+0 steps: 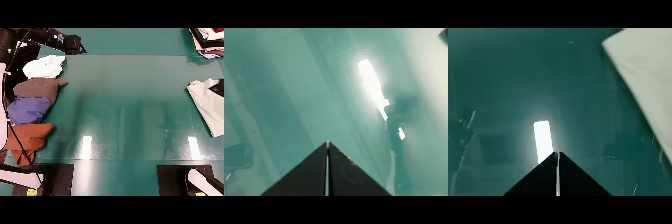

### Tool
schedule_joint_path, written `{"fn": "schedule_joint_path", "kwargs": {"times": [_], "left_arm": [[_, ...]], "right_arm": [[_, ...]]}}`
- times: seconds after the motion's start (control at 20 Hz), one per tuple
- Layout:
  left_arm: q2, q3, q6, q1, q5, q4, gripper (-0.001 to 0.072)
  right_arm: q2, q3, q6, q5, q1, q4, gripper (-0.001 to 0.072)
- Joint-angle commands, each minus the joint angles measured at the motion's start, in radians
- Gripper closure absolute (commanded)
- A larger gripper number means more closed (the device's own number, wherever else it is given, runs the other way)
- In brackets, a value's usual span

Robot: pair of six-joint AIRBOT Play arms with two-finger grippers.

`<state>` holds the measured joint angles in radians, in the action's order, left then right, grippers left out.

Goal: Fold the shirts.

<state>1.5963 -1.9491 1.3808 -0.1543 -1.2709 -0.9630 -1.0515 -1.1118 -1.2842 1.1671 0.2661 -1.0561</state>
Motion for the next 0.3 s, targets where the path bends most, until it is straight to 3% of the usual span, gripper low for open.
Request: {"fn": "schedule_joint_path", "kwargs": {"times": [0.0, 0.25], "left_arm": [[-0.001, 0.0, 0.0, 0.0, 0.007, 0.0, 0.0683], [-0.001, 0.0, 0.0, 0.0, 0.007, 0.001, 0.0683]], "right_arm": [[0.001, -0.005, 0.0, -0.025, -0.23, 0.009, 0.0697], [0.0, -0.005, 0.0, -0.034, -0.372, 0.009, 0.0697]]}}
